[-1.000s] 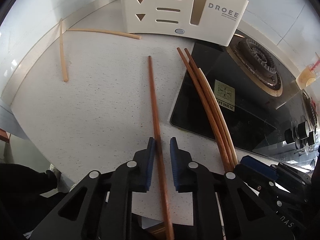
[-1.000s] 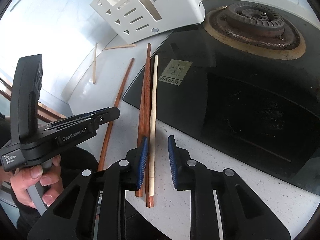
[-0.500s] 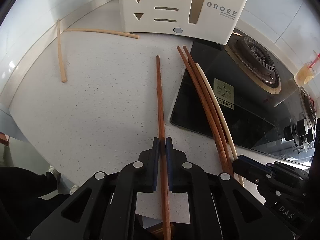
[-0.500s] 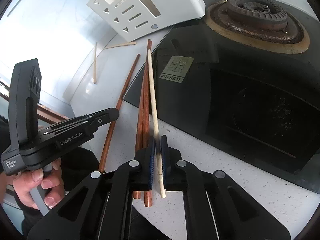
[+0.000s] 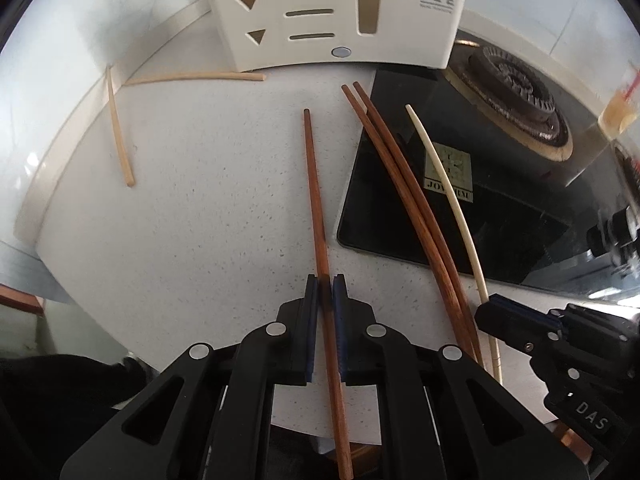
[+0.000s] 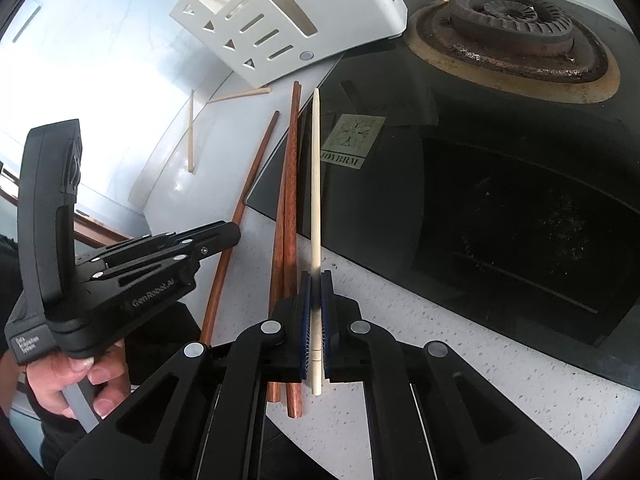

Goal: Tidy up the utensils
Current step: 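Close the left gripper on a reddish chopstick while the right gripper closes on chopsticks, then lift the held chopsticks and carry them over the DROEE holder with both grippers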

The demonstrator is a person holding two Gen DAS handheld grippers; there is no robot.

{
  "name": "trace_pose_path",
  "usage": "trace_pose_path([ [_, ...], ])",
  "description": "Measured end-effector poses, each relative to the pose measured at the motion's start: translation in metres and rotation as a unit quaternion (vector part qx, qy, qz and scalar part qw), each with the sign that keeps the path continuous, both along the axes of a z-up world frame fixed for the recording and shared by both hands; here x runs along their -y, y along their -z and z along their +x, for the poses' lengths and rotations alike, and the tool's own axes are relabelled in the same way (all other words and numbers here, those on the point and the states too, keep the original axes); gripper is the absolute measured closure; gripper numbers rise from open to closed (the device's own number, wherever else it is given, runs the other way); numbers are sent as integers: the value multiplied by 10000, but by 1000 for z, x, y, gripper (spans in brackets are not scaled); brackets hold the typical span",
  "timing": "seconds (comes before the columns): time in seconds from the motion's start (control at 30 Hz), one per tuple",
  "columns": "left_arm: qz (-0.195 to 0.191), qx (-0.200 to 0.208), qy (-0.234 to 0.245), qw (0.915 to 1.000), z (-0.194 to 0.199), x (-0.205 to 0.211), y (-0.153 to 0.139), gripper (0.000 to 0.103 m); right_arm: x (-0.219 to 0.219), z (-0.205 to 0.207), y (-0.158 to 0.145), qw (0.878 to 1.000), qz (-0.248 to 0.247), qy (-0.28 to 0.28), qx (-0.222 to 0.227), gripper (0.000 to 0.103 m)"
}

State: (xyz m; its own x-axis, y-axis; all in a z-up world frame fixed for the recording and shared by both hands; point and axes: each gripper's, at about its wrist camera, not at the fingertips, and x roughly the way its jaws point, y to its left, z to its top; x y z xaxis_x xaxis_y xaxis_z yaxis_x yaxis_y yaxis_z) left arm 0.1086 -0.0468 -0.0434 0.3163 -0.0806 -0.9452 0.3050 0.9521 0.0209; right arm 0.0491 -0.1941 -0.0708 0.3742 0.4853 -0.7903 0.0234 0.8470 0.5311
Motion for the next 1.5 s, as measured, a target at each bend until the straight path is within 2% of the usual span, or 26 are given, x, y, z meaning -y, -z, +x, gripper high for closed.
trace_pose_path([
  [0.23, 30, -88, 89, 9999, 5, -1, -2, 96, 5, -1, -1, 9998, 137, 106, 59, 97],
  [0.43, -368, -124, -54, 9992, 7, -10, -2, 97, 7, -7, -7, 9997, 103, 83, 208, 97],
  [0.6, -396, -54, -19, 9992, 5, -10, -2, 97, 8, -9, -10, 9996, 74, 106, 257, 97],
  [0.83, -500, 254, 48, 9984, -3, -14, -16, 97, 9, -11, -15, 9991, 64, 99, 409, 97],
  [0.97, -847, 705, 41, 9939, -7, -23, -34, 97, 14, -15, -24, 9976, 62, 202, 659, 97],
  [1.07, -966, 1294, 108, 9868, -16, -27, -53, 97, 17, -19, -34, 9955, -24, 270, 912, 97],
  [1.2, -993, 1887, 163, 9769, -23, -27, -69, 97, 17, -22, -50, 9908, -165, 324, 1300, 97],
  [1.33, -1061, 2245, 189, 9685, -25, -26, -76, 97, 13, -28, -74, 9798, -429, 291, 1933, 97],
  [1.5, -1135, 2941, 115, 9489, -33, -29, -92, 97, 7, -28, -97, 9644, -680, 278, 2542, 97],
])
